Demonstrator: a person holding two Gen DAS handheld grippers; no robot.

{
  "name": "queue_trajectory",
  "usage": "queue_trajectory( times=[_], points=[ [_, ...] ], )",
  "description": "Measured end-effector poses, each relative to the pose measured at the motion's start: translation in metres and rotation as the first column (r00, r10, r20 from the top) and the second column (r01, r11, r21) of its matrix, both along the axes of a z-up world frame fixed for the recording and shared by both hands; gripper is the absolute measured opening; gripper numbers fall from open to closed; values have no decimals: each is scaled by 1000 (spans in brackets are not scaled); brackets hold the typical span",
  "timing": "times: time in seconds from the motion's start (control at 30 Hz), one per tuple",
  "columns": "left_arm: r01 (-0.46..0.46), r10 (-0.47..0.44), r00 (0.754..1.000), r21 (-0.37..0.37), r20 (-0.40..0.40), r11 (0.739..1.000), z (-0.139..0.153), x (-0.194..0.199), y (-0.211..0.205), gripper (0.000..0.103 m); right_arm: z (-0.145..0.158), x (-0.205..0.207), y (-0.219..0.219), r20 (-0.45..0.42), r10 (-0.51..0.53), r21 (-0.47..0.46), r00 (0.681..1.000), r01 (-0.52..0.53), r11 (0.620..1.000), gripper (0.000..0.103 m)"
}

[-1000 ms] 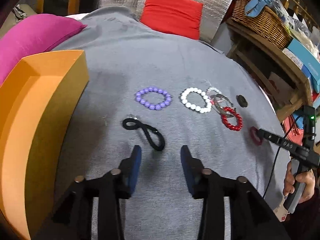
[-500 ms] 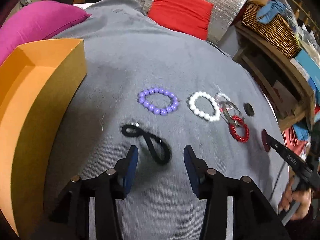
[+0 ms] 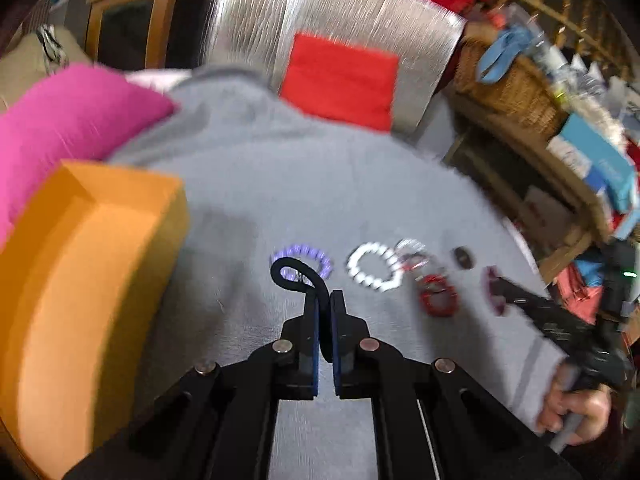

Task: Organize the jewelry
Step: 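Grasp the maroon ring with the right gripper while the left gripper holds the black cord, then carry both items into the orange box and open both grippers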

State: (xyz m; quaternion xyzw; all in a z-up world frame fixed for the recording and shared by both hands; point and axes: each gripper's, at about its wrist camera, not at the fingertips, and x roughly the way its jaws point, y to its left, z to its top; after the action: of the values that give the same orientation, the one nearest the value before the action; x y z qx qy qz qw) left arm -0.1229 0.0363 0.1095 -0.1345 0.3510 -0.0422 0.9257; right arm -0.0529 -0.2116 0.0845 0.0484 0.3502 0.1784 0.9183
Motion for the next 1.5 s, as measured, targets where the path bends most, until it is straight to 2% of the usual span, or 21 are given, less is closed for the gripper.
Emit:
queue_trajectory(
  times=[0.07,0.17,0.27,0.37,0.47,0.53,0.63,0.8,0.93,0.97,1.0,1.07,1.13,1.23,1.33,1.43,1.5],
  points=[
    [-7,8,998,-16,65,1000,22,-15,9,5,9,-5,21,23,51,-4,998,-50,999,5],
    [-84,82,988,17,131,996,48,-33,32,5,26,-14,65,49,157,-9,986,-157,988,5],
    [-181,176,975,27,138,983,54,-44,71,5,41,-17,113,54,260,13,964,-261,965,5],
    [-276,272,958,32,94,961,42,-47,109,5,56,-12,171,17,356,41,935,-356,934,6],
    [-367,366,930,63,17,928,17,-38,149,5,62,-7,225,-1,412,27,911,-412,911,6],
    [-368,370,929,51,-31,928,1,-27,167,5,62,-1,257,-33,427,21,903,-427,904,6],
    [-336,335,937,0,-102,942,-21,-2,184,5,52,14,300,-125,424,24,897,-425,905,6],
    [-350,348,929,6,-122,937,-36,21,200,5,32,34,340,-184,381,-36,906,-394,918,7],
    [-392,386,910,-18,-150,920,-45,24,211,7,15,50,348,-208,351,-27,913,-365,931,7],
    [-400,392,906,-23,-160,916,-47,26,213,12,12,52,350,-214,342,-35,915,-357,933,7],
    [-405,396,903,-24,-166,914,-48,28,214,24,9,54,353,-224,333,-45,916,-351,935,7],
    [-420,412,895,-6,-170,908,-50,29,213,39,6,59,359,-249,330,-48,910,-352,935,9],
    [-421,416,895,-2,-161,907,-47,26,212,40,9,61,357,-251,337,-40,908,-358,933,10],
    [-429,424,896,-8,-131,903,-39,21,209,44,20,58,349,-217,341,-22,915,-354,935,20],
    [-448,448,888,27,-108,894,-32,17,204,44,33,53,333,-169,340,-16,925,-348,937,20],
    [-450,454,889,57,-68,891,-19,15,188,45,47,49,300,-123,311,-19,942,-316,949,20],
    [-437,442,897,106,-24,893,-8,18,168,49,55,49,269,-106,279,-3,954,-281,960,20]
  ],
)
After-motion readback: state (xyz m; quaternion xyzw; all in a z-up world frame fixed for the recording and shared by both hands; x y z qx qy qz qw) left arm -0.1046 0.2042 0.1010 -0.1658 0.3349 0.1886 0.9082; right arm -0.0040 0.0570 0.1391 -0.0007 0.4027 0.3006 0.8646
